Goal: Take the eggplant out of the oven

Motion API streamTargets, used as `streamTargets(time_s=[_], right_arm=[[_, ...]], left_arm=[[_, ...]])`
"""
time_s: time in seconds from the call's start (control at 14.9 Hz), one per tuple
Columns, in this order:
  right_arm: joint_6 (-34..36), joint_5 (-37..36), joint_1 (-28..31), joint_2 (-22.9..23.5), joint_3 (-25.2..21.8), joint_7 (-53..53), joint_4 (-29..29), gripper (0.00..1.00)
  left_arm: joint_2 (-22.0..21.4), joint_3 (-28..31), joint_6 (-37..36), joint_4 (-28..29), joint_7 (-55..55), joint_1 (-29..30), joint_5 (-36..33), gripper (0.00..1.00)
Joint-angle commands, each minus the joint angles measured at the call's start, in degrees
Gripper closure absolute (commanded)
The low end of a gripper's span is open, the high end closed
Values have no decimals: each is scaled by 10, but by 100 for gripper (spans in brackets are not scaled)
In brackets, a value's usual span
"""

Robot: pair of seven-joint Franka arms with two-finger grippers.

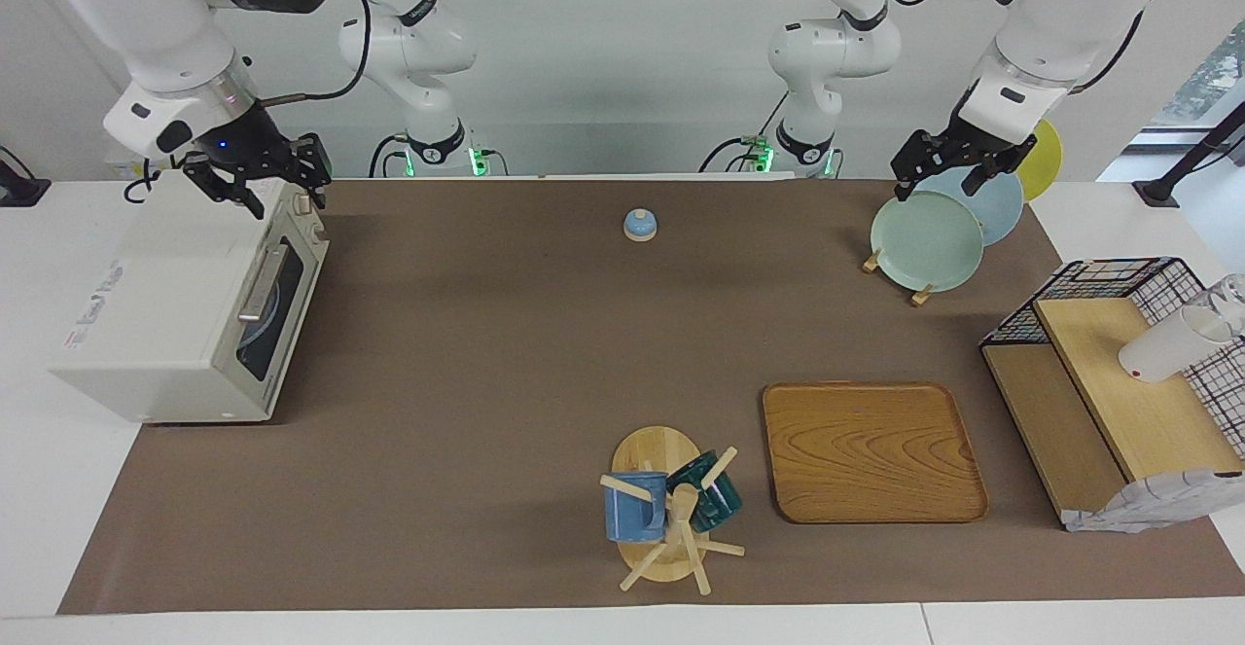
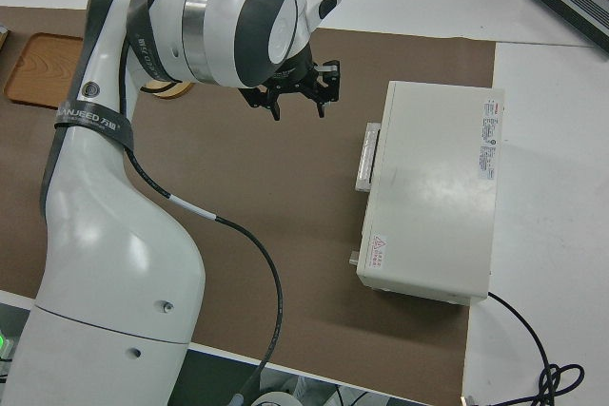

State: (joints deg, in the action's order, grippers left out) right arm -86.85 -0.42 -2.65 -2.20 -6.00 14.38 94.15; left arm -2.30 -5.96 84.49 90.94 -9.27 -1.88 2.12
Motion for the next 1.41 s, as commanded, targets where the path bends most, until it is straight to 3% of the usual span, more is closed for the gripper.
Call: streamTargets(time_s=[0.0, 0.2, 0.33, 0.47, 1.34], right_arm=[[-41, -23, 5, -32, 2, 7, 59, 100], [-138, -37, 24, -61, 1, -40, 151, 100], [-162, -65, 25, -63, 1, -89, 178, 100], [-176, -99, 29, -48, -1, -99, 181, 100], [-234, -92, 74, -35, -2, -98, 237, 100]], left_arm=[[-4, -4, 4, 0, -4, 8, 6, 0], [-4, -5, 5, 0, -4, 8, 6, 0], [-4, -5, 5, 0, -4, 8, 6, 0], [-4, -5, 5, 0, -4, 8, 6, 0], [-4, -5, 23, 1, -4, 7, 6, 0]])
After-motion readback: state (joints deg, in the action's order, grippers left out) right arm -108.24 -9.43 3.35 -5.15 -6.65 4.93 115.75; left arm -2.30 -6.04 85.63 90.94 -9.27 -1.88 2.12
